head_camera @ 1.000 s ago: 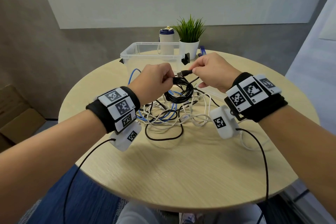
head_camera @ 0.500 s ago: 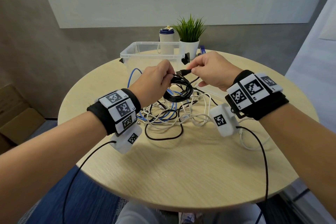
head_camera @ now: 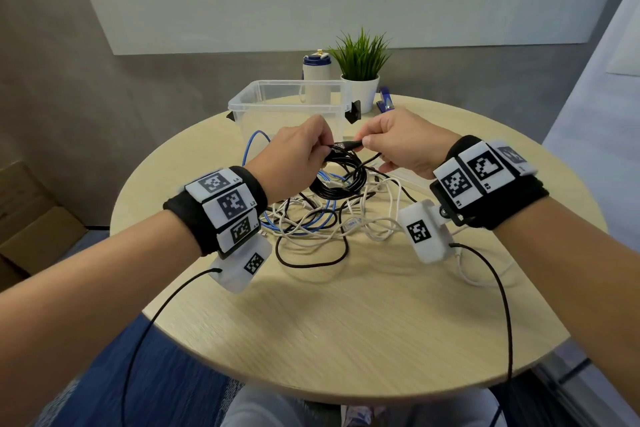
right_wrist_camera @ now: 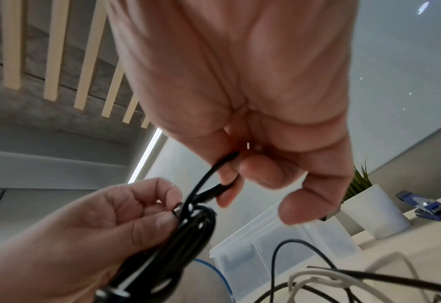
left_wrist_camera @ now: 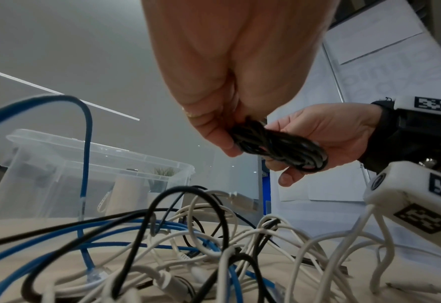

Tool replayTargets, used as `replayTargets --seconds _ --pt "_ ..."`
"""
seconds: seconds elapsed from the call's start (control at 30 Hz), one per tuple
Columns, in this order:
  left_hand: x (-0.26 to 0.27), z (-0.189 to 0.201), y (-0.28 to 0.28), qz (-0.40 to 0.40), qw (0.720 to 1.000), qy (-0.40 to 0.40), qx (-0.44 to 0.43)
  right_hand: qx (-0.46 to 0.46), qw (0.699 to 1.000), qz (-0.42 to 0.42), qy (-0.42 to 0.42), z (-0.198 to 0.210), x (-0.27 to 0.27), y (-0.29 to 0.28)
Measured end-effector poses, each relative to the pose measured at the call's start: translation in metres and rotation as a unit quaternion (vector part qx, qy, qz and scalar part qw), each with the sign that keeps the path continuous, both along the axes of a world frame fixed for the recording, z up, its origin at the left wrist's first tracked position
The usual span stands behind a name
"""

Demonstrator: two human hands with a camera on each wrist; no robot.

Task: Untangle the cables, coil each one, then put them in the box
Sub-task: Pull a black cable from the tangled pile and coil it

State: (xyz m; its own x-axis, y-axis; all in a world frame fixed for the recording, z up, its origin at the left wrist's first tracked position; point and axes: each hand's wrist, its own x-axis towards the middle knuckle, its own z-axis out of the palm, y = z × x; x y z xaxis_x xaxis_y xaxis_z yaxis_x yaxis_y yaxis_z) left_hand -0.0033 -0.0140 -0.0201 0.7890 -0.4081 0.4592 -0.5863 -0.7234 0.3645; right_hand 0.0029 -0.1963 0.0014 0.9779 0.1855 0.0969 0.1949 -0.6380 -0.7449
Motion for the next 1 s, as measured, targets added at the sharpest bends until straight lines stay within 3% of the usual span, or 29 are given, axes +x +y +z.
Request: replayTargets --seconds 0.27,0.6,1.0 --pt "-0.0025 -0.0036 -0.0053 0.001 0.997 0.060 -0.045 -0.087 0.995 0.023 -0.030 0.0038 -0.0011 -0.0032" --pt "-0.0033 -0.0004 -0.0065 0.001 0.982 0.150 -0.116 -0.114 0.991 0.048 -0.047 0.0064 0.0009 -0.0073" --pt "0.0017 -0.0019 -0.0078 0.012 0.983 0.116 -0.138 -0.096 0.991 0.068 -0.064 0.0023 0.0033 -0.0039"
